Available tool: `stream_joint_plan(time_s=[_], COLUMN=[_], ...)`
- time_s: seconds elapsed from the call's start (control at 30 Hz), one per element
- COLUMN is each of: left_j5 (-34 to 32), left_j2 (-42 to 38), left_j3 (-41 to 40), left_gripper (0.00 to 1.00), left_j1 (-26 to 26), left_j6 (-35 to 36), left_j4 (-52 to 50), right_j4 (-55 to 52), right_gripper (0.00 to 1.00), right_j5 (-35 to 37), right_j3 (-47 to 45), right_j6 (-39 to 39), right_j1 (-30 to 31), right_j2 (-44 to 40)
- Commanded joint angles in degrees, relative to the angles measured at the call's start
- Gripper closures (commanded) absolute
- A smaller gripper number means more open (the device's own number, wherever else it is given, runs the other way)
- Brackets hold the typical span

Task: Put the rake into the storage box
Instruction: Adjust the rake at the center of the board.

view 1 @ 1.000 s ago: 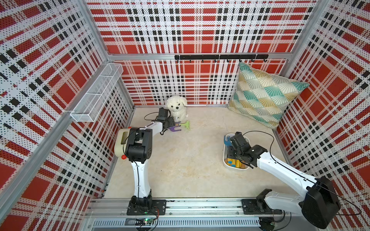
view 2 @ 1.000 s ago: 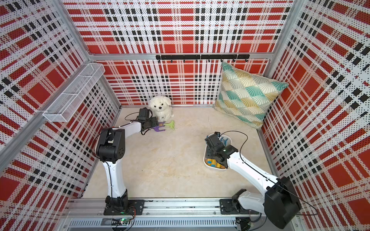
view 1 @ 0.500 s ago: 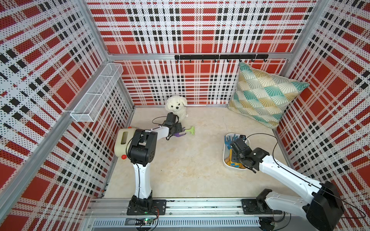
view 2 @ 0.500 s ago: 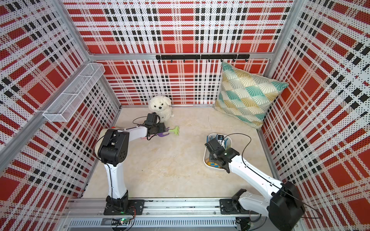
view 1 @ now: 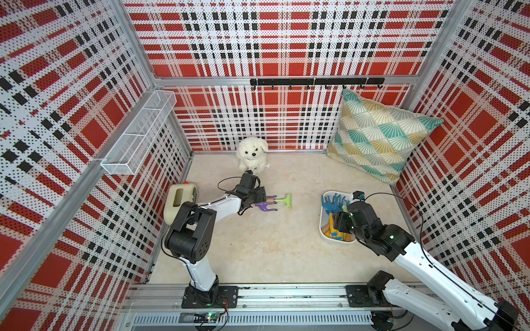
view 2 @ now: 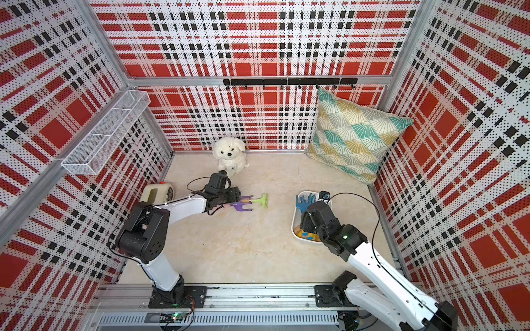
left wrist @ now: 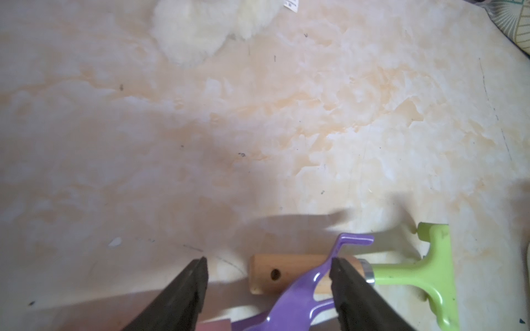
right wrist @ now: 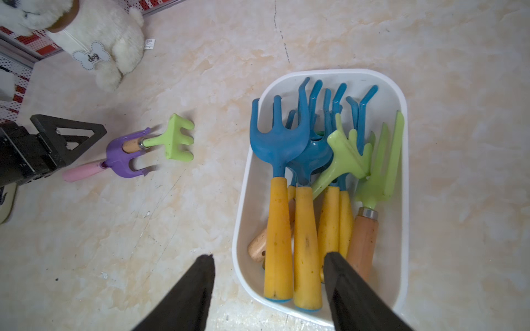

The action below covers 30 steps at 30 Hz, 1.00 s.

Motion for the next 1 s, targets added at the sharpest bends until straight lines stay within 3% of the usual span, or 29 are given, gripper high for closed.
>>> stream_joint_plan(time_s=[0.0, 0.13, 0.33, 0.7, 0.97], left_j5=[0.8, 6.4, 7.5, 4.0, -0.8], left_j2=[-1.8, -1.7, -5.7, -7.8, -9.8], left_j3=[-4.3, -8.7, -13.5, -20.7, -18.1], left_gripper=[0.26, 0.26, 0.27, 0.27, 0.27], left_j1=[2.0, 5.2, 3.7, -12.6, -20.5], left_j6=[-0.8, -1.1, -2.6, -12.9, -14.1], left_j4=[2.4, 5.9, 8.3, 13.7, 9.8], right_j4=[2.6, 2.9, 3.3, 4.4, 4.9], right_gripper=[0.30, 0.29, 0.29, 0.29, 0.28], right_j5=[-2.6, -3.1, -2.9, -3.5, -3.6], right_j3=[-0.8, -1.3, -1.8, -3.3, -2.9], right_j6=[-0.7, -0.7, -0.3, 0.4, 0.2], right_j1=[0.2, 0.2, 0.2, 0.2, 0.2], right_j2=[-0.9, -0.8, -0.7, -0.7, -1.1])
